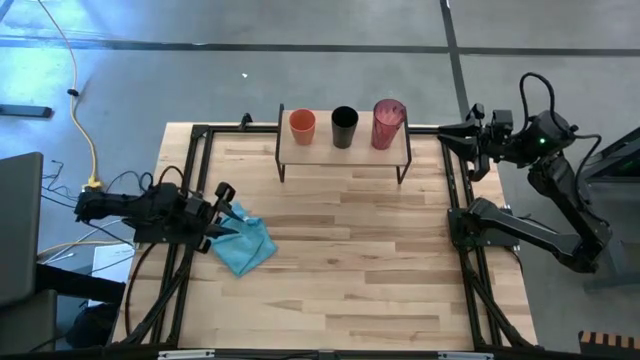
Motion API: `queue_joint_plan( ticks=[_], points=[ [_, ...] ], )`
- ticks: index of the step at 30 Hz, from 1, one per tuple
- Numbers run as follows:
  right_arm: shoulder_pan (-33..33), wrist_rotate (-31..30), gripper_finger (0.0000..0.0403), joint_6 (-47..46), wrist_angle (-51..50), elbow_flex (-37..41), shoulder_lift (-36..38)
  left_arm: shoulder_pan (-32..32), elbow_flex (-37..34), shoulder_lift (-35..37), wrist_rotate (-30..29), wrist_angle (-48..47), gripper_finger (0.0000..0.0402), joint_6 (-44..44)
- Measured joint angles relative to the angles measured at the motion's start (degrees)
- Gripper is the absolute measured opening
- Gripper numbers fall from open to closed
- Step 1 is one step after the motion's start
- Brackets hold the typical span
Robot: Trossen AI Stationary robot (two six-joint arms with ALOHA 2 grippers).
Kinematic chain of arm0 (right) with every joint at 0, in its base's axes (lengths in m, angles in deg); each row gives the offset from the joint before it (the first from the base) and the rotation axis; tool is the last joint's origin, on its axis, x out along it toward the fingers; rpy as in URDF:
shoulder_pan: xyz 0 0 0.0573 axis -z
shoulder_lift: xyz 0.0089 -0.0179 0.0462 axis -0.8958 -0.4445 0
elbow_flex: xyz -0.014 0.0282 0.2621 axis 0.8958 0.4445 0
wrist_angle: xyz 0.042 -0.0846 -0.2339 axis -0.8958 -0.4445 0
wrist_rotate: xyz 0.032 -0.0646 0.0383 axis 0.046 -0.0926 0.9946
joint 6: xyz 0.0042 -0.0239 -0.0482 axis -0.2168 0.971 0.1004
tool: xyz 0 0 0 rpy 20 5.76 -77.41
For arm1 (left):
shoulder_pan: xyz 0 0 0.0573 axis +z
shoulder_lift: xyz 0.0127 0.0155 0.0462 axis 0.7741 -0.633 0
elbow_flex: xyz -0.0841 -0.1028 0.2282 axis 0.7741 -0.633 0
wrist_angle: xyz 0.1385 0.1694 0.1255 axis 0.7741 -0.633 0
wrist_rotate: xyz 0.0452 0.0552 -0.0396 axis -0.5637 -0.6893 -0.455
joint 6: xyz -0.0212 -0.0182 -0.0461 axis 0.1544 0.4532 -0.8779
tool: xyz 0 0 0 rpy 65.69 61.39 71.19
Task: Stack small to large cups/mugs on shelf
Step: Return to Home Position
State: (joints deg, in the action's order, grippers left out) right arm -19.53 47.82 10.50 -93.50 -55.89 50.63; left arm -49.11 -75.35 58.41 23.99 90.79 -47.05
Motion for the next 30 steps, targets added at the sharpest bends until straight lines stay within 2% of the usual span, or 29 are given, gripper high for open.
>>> queue_joint_plan(
  ticks=[3, 7, 12, 19, 30],
  points=[
    [0.0, 0.5, 0.0094, 0.2, -0.4, 0.0, 0.0, -3.0, 0.0, 0.0, -7.5, 0.4, 0.0134, 3.2],
    [0.0, 1.1, 0.0094, 0.5, -0.6, 0.0, 0.0, -5.4, 0.0, 0.0, -12.6, -0.8, 0.0134, 5.4],
    [0.0, 1.2, 0.0094, 0.5, -0.6, 0.0, 0.0, -5.4, 0.0, 0.0, -13.7, -5.2, 0.0134, 5.4],
    [0.0, 1.6, 0.0094, 0.5, -0.6, 0.0, 0.0, -5.4, 0.0, 0.3, -14.0, -1.2, 0.0134, 9.2],
    [0.0, 1.6, 0.0094, -1.0, -0.7, 0.0, 0.0, -5.3, 0.0, 0.6, -13.2, -1.3, 0.0133, 8.3]
  ],
)
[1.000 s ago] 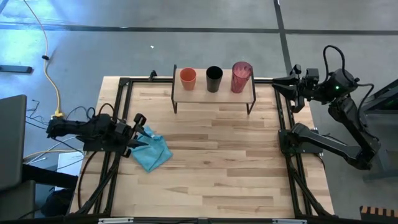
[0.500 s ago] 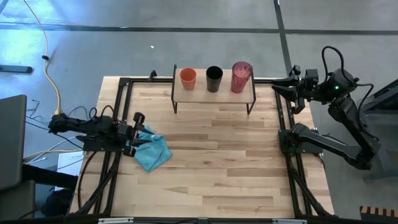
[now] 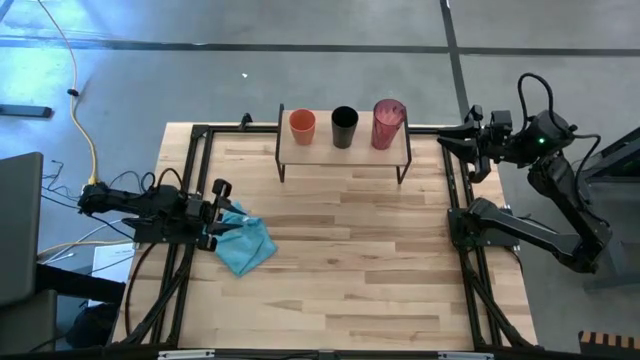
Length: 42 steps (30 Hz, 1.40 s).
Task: Stack small to large cups/mugs on shelf
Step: Return to Home Position
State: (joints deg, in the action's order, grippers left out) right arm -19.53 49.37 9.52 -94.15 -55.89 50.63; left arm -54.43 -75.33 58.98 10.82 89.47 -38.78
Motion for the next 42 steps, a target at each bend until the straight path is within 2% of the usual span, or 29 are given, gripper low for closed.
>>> queue_joint_plan(
  ticks=[7, 15, 20, 22, 27, 29, 42],
  points=[
    [0.0, 0.0, 0.0094, -1.1, 0.0, 0.0, 0.0, 1.2, 0.0, 0.0, 1.0, 0.0, 0.0133, 0.0],
    [0.0, 0.0, 0.0094, -1.2, 0.0, 0.0, 0.0, 11.8, 0.0, 0.0, 12.3, 0.1, 0.0133, -2.2],
    [0.0, 0.0, 0.0094, -1.6, 0.0, 0.0, 0.0, 14.6, 0.0, 0.0, 16.6, 0.1, 0.0134, -3.2],
    [0.0, 0.0, 0.0094, -1.6, 0.0, 0.0, 0.0, 14.4, 0.0, 0.0, 15.9, 0.1, 0.0134, -3.2],
    [0.0, 0.0, 0.0094, -1.2, 0.0, 0.0, 0.0, 12.1, 0.0, 0.0, 6.6, 0.2, 0.0134, 0.1],
    [0.0, 0.0, 0.0094, -1.2, 0.0, 0.0, 0.0, 11.4, 0.0, 0.0, 4.8, 0.3, 0.0134, 1.4],
    [0.0, 1.3, 0.0094, -1.0, -1.8, 0.0, 0.0, 9.2, 0.0, 0.0, 3.9, -5.6, 0.0134, 0.9]
  ],
)
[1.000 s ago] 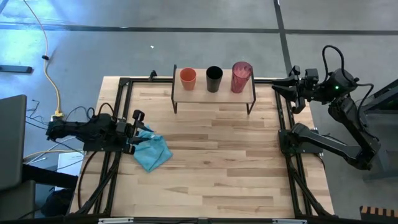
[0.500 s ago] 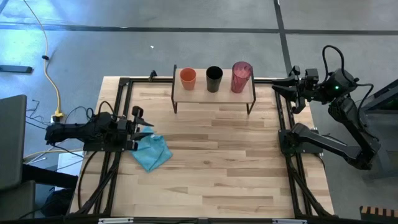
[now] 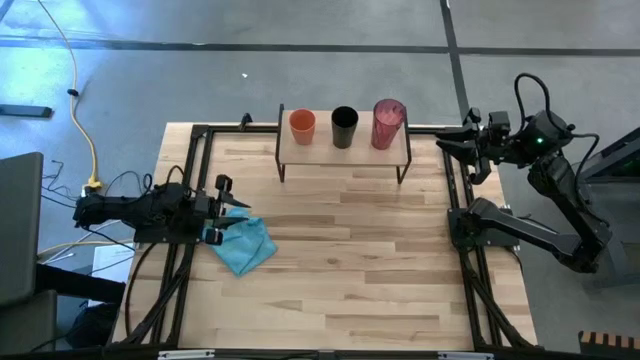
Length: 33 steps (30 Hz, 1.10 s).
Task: Stack small to large cups/mugs on shelf
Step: Return to Home Position
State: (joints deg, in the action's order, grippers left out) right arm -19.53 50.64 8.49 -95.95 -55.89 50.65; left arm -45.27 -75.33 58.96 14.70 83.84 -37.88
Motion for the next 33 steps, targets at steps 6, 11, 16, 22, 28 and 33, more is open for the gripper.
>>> queue_joint_plan(
  ticks=[6, 11, 16, 22, 28, 33],
  points=[
    [0.0, 0.4, 0.0094, -0.1, -0.2, 0.0, 0.0, 0.1, 0.0, 0.0, -0.2, -3.4, 0.0134, -0.6],
    [0.0, 0.4, 0.0094, -0.1, -0.2, 0.0, 0.0, 0.2, 0.0, -0.2, -2.5, -3.8, 0.0134, 0.4],
    [0.0, 0.4, 0.0094, -0.1, -0.2, 0.0, 0.0, 0.2, 0.0, -0.2, -3.2, -4.0, 0.0134, 0.4],
    [0.0, 0.4, 0.0094, 0.0, -0.2, 0.0, 0.0, 0.2, 0.0, -0.2, -4.6, -4.1, 0.0134, -2.8],
    [0.0, 0.4, 0.0094, 0.9, -0.2, 0.0, 0.0, 0.2, 0.0, -0.2, -4.6, -4.2, 0.0134, -5.4],
    [0.0, 0.4, 0.0094, 1.5, -0.4, 0.0, 0.0, 0.2, 0.0, -0.2, -4.6, -4.2, 0.0134, -5.4]
  ],
)
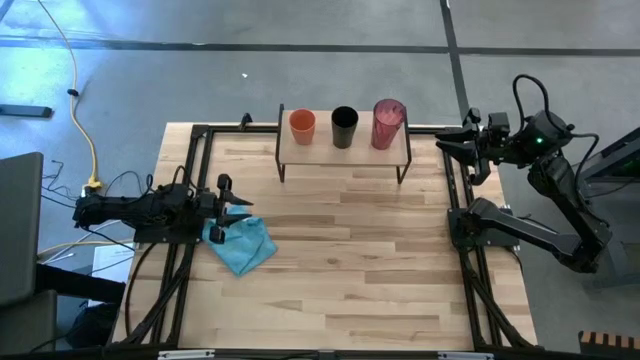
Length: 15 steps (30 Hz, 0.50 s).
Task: Stack small to large cups/mugs on shelf
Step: Return to Home Position
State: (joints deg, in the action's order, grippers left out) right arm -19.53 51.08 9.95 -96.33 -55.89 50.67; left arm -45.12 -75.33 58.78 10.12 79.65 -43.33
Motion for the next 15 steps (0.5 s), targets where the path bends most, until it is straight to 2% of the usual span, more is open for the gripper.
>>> queue_joint_plan(
  ticks=[3, 9, 15],
  points=[
    [0.0, 0.7, 0.0094, 0.5, -0.1, 0.0, 0.0, 0.0, 0.0, 0.0, 0.1, 0.7, 0.0134, 0.0],
    [0.0, 3.3, 0.0094, 0.8, -0.4, 0.0, 0.0, 0.0, 1.0, 0.7, -0.1, 10.9, 0.0134, 4.1],
    [0.0, 3.4, 0.0094, 0.0, -0.5, 0.0, 1.6, 0.0, 2.9, 0.7, -1.1, 3.4, 0.0134, 3.4]
  ],
)
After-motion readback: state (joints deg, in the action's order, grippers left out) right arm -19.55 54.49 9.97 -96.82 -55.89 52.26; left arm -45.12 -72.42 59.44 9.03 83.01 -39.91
